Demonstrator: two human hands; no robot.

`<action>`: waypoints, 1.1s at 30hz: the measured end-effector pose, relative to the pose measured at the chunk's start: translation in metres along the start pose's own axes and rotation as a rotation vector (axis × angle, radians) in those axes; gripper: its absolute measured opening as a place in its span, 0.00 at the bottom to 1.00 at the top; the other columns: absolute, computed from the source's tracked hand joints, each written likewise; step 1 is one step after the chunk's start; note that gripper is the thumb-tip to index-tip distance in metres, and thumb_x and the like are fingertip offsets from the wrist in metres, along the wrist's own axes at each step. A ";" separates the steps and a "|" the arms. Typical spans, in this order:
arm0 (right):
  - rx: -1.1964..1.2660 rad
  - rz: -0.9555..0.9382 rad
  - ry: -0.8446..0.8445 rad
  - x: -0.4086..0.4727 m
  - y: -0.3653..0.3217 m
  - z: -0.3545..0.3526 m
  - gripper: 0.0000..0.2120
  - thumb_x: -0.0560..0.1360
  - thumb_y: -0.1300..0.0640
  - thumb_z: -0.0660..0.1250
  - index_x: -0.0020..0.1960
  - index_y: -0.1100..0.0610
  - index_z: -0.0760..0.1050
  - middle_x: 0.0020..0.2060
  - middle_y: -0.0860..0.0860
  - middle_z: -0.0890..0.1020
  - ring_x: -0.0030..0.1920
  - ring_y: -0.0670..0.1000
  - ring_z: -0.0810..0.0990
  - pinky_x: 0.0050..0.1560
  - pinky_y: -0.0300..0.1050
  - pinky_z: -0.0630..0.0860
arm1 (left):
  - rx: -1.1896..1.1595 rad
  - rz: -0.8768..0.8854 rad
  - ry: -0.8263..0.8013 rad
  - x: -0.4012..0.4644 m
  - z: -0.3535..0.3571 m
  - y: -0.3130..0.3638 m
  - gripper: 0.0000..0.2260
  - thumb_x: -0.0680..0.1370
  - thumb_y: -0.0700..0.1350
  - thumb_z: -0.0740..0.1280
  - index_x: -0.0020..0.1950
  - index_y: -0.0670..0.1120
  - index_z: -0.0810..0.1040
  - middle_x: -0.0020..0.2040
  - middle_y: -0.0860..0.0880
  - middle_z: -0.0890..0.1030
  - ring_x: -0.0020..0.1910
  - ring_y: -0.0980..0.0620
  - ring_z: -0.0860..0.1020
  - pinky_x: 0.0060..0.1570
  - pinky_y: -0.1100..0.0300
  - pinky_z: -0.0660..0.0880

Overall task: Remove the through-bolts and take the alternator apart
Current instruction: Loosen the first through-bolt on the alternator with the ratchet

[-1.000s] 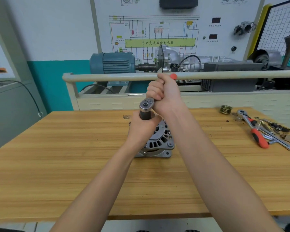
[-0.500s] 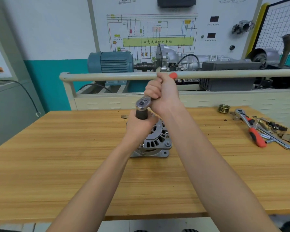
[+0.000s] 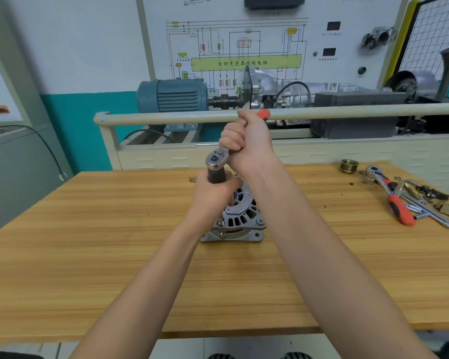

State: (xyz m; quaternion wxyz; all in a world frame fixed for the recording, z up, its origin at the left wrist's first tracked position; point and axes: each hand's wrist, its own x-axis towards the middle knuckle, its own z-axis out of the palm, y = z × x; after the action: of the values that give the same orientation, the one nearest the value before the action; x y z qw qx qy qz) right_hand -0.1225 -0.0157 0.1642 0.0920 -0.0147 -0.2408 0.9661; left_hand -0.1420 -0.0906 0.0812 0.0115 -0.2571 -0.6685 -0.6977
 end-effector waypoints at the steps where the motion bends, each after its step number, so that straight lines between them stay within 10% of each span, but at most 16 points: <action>1: -0.029 0.091 -0.045 0.000 -0.003 0.000 0.22 0.80 0.57 0.59 0.28 0.54 0.60 0.17 0.45 0.58 0.14 0.44 0.55 0.14 0.35 0.53 | 0.047 0.021 -0.107 -0.001 -0.005 0.001 0.17 0.70 0.32 0.68 0.26 0.45 0.67 0.22 0.53 0.69 0.21 0.55 0.67 0.26 0.64 0.65; 6: -0.181 0.410 -0.235 0.009 -0.010 0.000 0.26 0.80 0.56 0.58 0.23 0.57 0.62 0.17 0.47 0.60 0.13 0.43 0.58 0.13 0.32 0.52 | 0.210 -0.033 -0.511 0.002 -0.016 0.010 0.19 0.69 0.36 0.71 0.24 0.49 0.67 0.23 0.52 0.69 0.23 0.56 0.68 0.30 0.65 0.67; 14: 0.065 -0.073 0.011 0.002 0.003 0.001 0.20 0.80 0.57 0.59 0.30 0.53 0.59 0.16 0.45 0.58 0.14 0.43 0.54 0.13 0.35 0.52 | -0.029 -0.052 0.136 0.001 0.009 0.000 0.14 0.72 0.33 0.64 0.29 0.45 0.65 0.20 0.54 0.66 0.20 0.57 0.64 0.21 0.66 0.62; 21: -0.130 0.302 -0.171 0.002 -0.005 0.004 0.25 0.81 0.57 0.57 0.25 0.55 0.60 0.17 0.46 0.59 0.14 0.43 0.56 0.13 0.33 0.51 | 0.155 -0.008 -0.513 0.003 -0.021 0.009 0.18 0.67 0.39 0.69 0.21 0.50 0.67 0.21 0.53 0.67 0.24 0.55 0.65 0.31 0.62 0.65; 28: 0.060 -0.142 0.069 -0.002 0.008 0.005 0.20 0.80 0.58 0.59 0.30 0.54 0.59 0.17 0.45 0.57 0.15 0.44 0.54 0.14 0.35 0.52 | -0.026 -0.051 0.178 -0.002 0.008 0.002 0.11 0.72 0.35 0.64 0.32 0.43 0.67 0.26 0.48 0.66 0.24 0.52 0.63 0.23 0.63 0.61; 33: -0.050 0.169 -0.119 -0.002 -0.005 0.001 0.23 0.80 0.57 0.58 0.27 0.54 0.60 0.17 0.46 0.58 0.14 0.44 0.55 0.13 0.35 0.52 | 0.102 0.026 -0.098 -0.003 -0.003 0.000 0.17 0.70 0.32 0.68 0.26 0.46 0.65 0.23 0.52 0.67 0.24 0.52 0.65 0.28 0.62 0.64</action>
State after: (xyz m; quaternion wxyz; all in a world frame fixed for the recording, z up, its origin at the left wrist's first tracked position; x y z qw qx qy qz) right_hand -0.1197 -0.0120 0.1679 -0.0048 0.0204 -0.2677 0.9633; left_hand -0.1407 -0.0941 0.0799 0.0009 -0.2986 -0.6996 -0.6491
